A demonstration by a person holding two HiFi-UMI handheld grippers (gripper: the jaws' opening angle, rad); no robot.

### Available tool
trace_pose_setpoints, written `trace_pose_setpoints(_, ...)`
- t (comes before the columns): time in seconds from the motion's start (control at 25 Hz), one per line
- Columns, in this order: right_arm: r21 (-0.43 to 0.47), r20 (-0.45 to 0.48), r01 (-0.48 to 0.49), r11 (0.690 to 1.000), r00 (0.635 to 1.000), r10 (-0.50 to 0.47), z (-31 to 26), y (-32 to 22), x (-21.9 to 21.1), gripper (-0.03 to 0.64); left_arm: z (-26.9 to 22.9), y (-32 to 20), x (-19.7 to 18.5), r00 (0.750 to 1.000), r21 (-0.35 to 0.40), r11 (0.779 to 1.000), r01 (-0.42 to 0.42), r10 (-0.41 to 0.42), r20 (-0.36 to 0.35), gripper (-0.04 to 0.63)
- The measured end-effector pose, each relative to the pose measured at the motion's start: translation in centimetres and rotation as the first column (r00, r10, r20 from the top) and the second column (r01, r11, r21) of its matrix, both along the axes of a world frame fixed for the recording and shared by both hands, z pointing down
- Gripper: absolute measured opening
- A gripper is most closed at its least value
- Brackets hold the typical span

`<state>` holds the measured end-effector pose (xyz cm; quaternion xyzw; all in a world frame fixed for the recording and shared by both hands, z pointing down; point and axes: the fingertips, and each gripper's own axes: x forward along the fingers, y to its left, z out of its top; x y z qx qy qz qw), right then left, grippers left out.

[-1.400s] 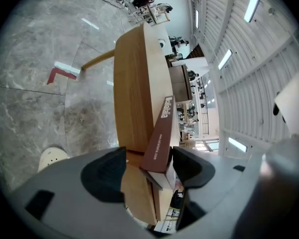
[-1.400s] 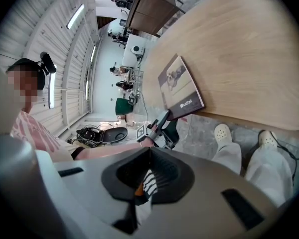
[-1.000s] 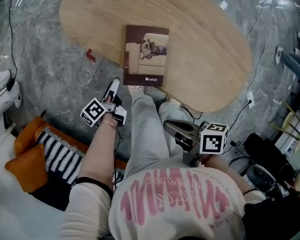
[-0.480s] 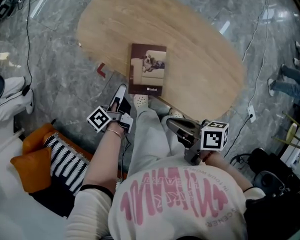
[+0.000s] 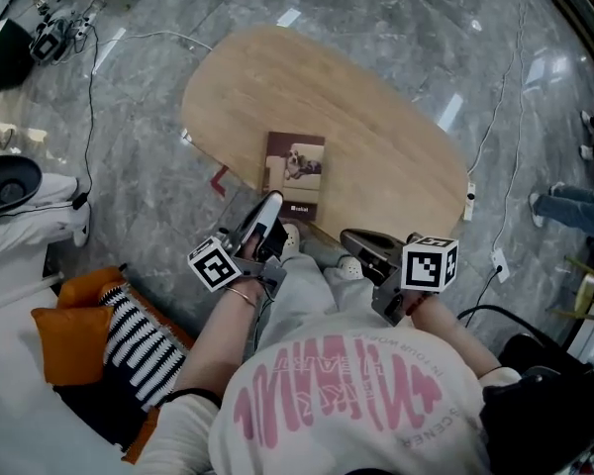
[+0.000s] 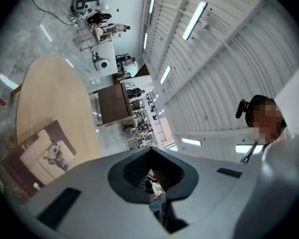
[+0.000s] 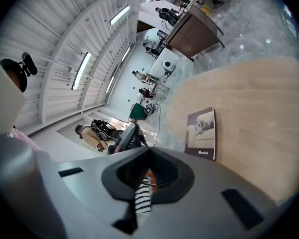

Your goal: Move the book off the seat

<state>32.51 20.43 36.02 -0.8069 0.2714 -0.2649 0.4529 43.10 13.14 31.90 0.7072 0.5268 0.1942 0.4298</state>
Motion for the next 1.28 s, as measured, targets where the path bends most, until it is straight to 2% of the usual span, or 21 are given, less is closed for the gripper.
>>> trace_pose_setpoints(0.12, -0.007, -0.062, -0.003, 1.0, 0.998, 0.003, -1.5, 1.3, -0.3, 0.011, -3.7, 0.6, -2.2, 0.999, -0.073, 0.997, 0.006, -0.009, -0.048, 0.009)
trace_pose_setpoints(0.2, 0.0, -0.115, -0.003, 1.0, 0.993, 0.003, -2.8, 2.0, -0.5, 0.011, -5.5, 1.3, -4.0, 0.997, -0.076, 0.997, -0.004, -0.002, -0.076, 0.009)
trace_pose_setpoints(0.32, 0.023, -0.2, -0.007, 1.0, 0.98, 0.012, -5.0, 3.3, -1.1, 0.011, -7.1, 2.7, -7.0, 0.988, 0.02, 0.999, -0.03, 0.033, -0.148, 0.009)
trace_pose_setpoints(0.48, 0.11, -0.236, -0.017, 0.994, 0.971, 0.043, -7.7, 5.2, -1.7, 0.009, -7.9, 5.0, -10.5, 0.958, 0.187, 0.98, -0.062, 0.111, -0.266, 0.009)
trace_pose_setpoints(0.68, 0.012, -0.303, -0.03, 0.999, 0.953, 0.032, -8.9, 7.5, -2.7, 0.009, -9.1, 5.8, -13.1, 0.928, 0.225, 0.974, -0.026, 0.108, -0.358, 0.009)
trace_pose_setpoints(0.88, -0.087, -0.348, -0.029, 0.996, 0.938, -0.003, -8.7, 8.8, -4.7, 0.009, -8.8, 5.5, -15.5, 0.909, 0.277, 0.961, 0.024, 0.094, -0.405, 0.009)
trace_pose_setpoints(1.04, -0.111, -0.375, -0.018, 0.994, 0.927, -0.026, -8.7, 9.3, -5.6, 0.009, -8.0, 5.0, -16.5, 0.912, 0.294, 0.954, 0.061, 0.067, -0.406, 0.009)
trace_pose_setpoints(1.28, -0.131, -0.366, -0.012, 0.991, 0.93, -0.038, -8.3, 9.6, -6.0, 0.009, -7.6, 5.1, -17.5, 0.912, 0.298, 0.951, 0.082, 0.05, -0.408, 0.009)
